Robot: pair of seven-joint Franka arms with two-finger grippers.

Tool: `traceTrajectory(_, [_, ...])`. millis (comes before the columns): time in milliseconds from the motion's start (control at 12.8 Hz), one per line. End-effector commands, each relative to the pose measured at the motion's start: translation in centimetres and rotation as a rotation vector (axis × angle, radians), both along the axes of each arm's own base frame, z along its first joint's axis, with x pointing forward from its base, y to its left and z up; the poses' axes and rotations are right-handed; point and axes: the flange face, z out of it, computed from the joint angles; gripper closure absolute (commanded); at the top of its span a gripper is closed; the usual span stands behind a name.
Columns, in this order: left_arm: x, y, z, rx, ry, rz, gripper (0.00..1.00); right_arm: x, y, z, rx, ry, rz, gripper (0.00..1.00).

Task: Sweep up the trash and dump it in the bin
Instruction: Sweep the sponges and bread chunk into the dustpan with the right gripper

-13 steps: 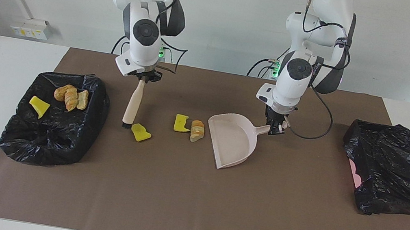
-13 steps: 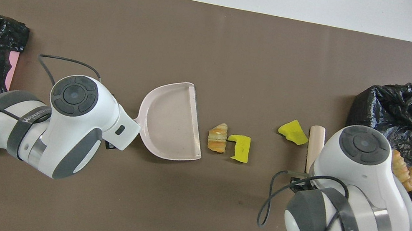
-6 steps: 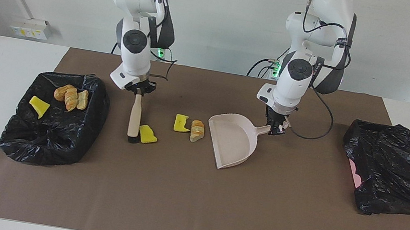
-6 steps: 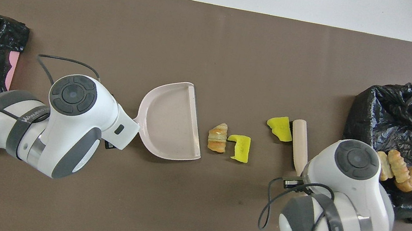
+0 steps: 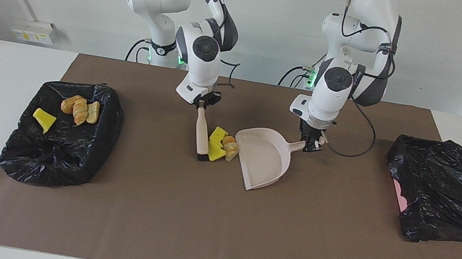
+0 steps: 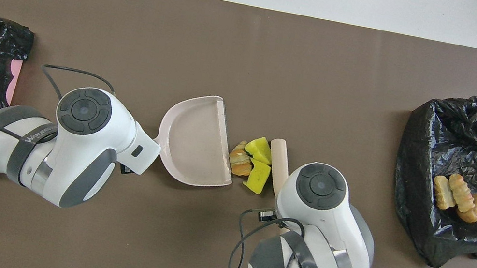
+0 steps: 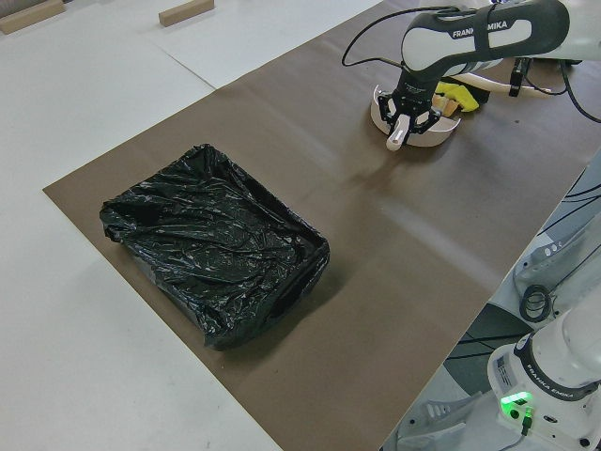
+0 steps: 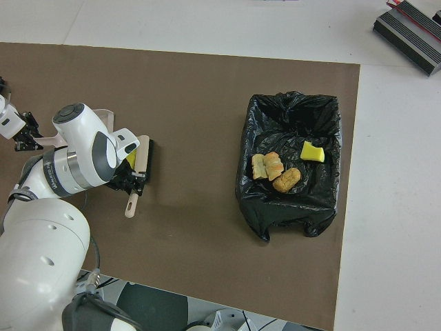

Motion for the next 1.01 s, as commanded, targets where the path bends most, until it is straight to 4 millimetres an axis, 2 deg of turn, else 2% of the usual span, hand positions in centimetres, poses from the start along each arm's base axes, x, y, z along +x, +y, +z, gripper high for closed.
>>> traceTrajectory(0, [-0.9,0.7,0.4,-0.014,-0.011,0.004,1.0,2.5,5.9,0.2,0.093,0.013,-0.03,1.0])
traceTrajectory(156, [-0.9,0.8,0.4,-0.014,-0.011,0.005,1.0,3.5,9.4,2.2,0.172,0.0,-0.03,1.0])
traceTrajectory(312, [-1.0,0.8,0.4,-0.013,-0.01,0.005,1.0,3.7,11.9,3.7,0.236,0.001,-0.038,1.0])
traceTrajectory(390, [-0.9,0.8,0.4,-0.013,-0.01,0.008,1.0,4.0,11.6,3.9,0.235,0.0,-0.04,1.0])
traceTrajectory(468, [-0.9,1.1,0.4,-0.015,-0.006,0.016,1.0,4.4,10.6,4.3,0.23,0.006,-0.056,1.0])
traceTrajectory(623, [-0.5,1.6,0.4,-0.014,-0.001,0.077,1.0,5.4,6.0,7.2,0.183,0.034,-0.095,1.0])
traceTrajectory(779, [-0.7,1.5,0.3,-0.03,0.016,0.179,1.0,5.2,1.5,11.1,0.086,0.02,-0.071,1.0])
traceTrajectory(857, [-0.8,1.5,0.4,-0.039,0.036,0.224,1.0,4.8,-0.1,12.8,0.051,0.02,-0.067,1.0])
traceTrajectory(935, [-0.7,1.7,0.8,-0.045,0.038,0.27,1.0,3.9,-0.6,14.1,0.03,0.028,-0.064,1.0])
